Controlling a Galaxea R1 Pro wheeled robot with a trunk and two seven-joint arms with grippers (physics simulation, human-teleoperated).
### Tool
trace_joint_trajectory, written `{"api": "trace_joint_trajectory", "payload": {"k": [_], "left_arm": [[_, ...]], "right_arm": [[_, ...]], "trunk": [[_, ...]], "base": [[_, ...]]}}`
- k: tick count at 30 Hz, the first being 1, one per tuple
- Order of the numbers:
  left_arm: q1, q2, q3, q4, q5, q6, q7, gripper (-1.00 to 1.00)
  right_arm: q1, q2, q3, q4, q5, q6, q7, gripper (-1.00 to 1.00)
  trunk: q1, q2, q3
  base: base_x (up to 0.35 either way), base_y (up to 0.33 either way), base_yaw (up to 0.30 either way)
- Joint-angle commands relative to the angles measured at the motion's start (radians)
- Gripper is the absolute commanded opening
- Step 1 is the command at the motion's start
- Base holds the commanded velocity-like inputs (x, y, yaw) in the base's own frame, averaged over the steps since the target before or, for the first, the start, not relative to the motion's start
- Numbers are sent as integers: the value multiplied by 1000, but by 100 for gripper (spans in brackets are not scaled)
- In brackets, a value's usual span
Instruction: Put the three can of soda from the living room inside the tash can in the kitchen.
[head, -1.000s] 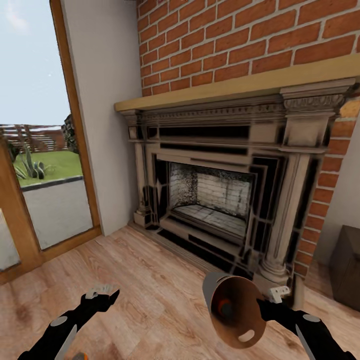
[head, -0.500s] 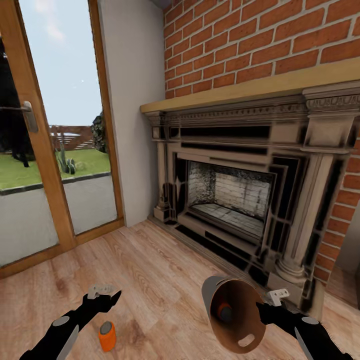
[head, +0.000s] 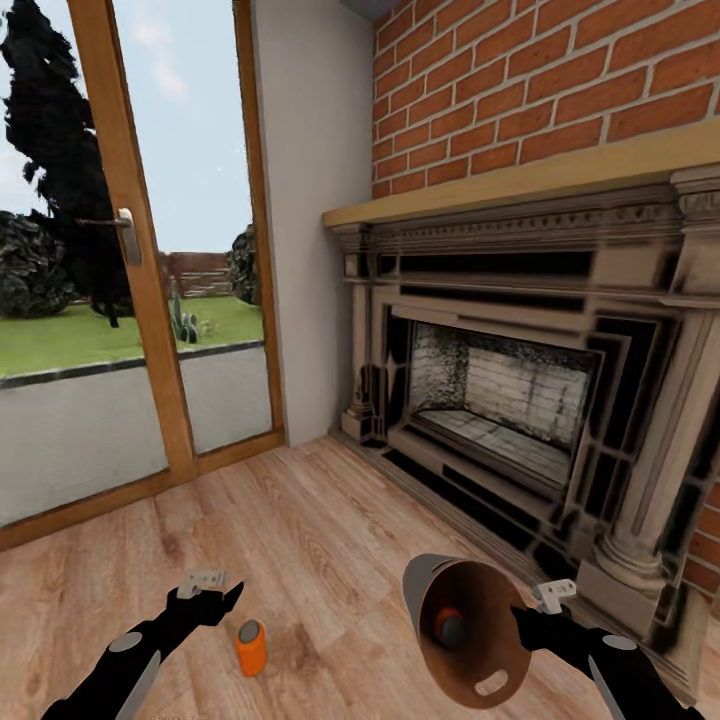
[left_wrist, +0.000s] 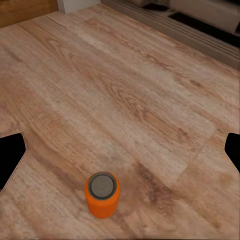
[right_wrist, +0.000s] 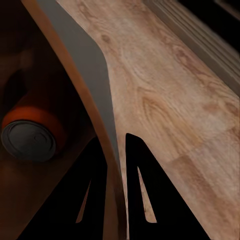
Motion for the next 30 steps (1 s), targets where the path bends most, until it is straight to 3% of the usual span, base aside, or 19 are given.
{"api": "trace_joint_trajectory", "payload": {"k": [1,13,22,30], "left_arm": [[0,0,0,0,0,0,0,100],[0,-10,-2,0,-1,0,7,100],[0,-11,-2,1,-1,0,9,100],[0,-17,-31,27,2,0,13,100]], "right_arm": [[-1,0,-1,-2,-14,2,5,-100],[-1,1,0,0,-14,1,4,-100],[-1,1,1,3,-15,2,4,-100],[-1,2,2,4,-15,1,2,-100]], "trunk": [[0,0,0],[0,0,0],[0,0,0],[0,0,0]], "base": [[-2,0,247],[0,0,234],[0,0,37],[0,0,1]]}}
